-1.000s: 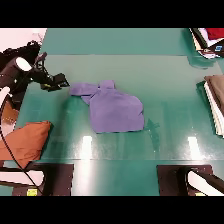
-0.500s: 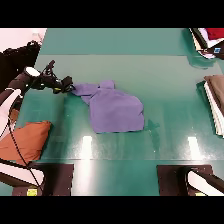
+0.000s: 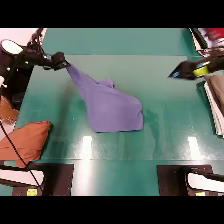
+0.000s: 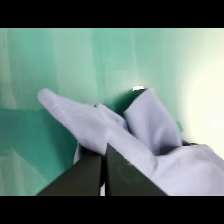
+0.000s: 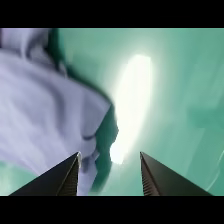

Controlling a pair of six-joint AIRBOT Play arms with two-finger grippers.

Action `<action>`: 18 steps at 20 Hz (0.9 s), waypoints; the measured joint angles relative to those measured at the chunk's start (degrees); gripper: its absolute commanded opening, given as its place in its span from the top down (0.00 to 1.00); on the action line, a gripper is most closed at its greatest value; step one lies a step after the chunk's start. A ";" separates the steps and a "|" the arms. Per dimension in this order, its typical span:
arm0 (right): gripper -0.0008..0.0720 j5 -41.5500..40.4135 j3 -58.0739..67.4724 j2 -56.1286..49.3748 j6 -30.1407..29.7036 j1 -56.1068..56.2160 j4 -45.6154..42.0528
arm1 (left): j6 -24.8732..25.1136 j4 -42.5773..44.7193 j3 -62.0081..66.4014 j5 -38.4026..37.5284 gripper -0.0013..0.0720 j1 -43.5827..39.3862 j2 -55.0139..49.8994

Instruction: Fold the shirts.

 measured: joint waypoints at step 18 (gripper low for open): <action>0.97 -6.40 2.60 -16.00 -4.61 13.84 9.60 | 0.68 2.45 4.59 -5.46 0.96 0.00 5.90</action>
